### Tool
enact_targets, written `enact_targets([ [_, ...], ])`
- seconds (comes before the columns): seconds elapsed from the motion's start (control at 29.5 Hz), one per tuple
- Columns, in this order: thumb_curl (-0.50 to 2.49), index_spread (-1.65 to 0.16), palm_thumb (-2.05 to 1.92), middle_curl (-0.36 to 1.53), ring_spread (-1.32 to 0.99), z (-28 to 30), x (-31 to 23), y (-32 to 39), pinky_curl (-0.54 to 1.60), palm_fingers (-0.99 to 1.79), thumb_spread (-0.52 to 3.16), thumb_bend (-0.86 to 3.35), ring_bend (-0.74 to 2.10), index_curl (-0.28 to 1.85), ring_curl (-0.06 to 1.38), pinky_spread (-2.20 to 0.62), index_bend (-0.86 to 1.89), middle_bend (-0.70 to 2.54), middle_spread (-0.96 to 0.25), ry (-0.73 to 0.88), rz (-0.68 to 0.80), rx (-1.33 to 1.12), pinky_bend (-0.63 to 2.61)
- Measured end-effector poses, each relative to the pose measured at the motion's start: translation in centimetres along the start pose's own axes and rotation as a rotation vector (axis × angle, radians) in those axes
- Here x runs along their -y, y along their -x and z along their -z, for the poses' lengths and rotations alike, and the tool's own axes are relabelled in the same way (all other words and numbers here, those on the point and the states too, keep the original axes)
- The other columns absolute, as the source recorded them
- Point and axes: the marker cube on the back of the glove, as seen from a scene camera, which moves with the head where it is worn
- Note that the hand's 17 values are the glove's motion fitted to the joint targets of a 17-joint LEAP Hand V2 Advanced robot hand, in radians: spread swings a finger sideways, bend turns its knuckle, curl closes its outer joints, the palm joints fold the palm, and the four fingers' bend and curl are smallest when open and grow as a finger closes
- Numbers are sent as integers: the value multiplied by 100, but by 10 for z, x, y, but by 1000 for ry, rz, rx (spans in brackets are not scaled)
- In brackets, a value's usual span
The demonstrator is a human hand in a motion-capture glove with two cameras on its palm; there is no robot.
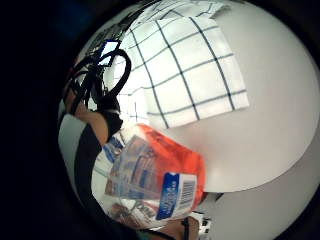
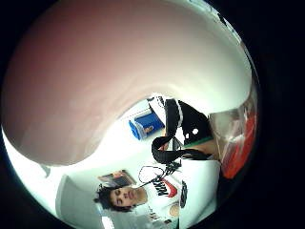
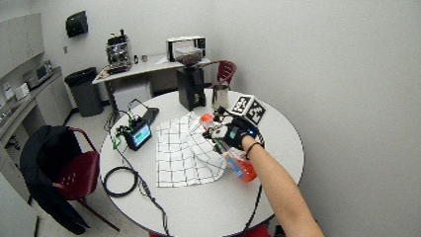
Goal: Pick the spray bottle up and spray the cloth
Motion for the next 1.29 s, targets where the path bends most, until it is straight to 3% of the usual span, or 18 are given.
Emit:
enact_targets([
  [0.1,44,-15,77,47,-9,15,-13,11,34,123,114,-2,61,39,41,3,15,60,-8,-58,54,28,20],
  [0.27,44,-15,77,47,-9,24,-35,58,34,122,115,-2,60,39,41,3,15,61,-8,-192,277,103,19],
  [0.68,38,-18,66,47,-9,-65,1,121,28,105,113,-4,57,40,40,11,16,59,-8,-292,599,295,11],
  [1.02,34,-20,61,47,-11,-108,61,123,23,104,108,-4,57,40,41,14,15,57,-12,-318,606,334,11],
  [1.29,33,-20,60,47,-12,-111,69,109,21,105,104,-3,57,39,41,15,14,56,-13,-331,541,273,11],
])
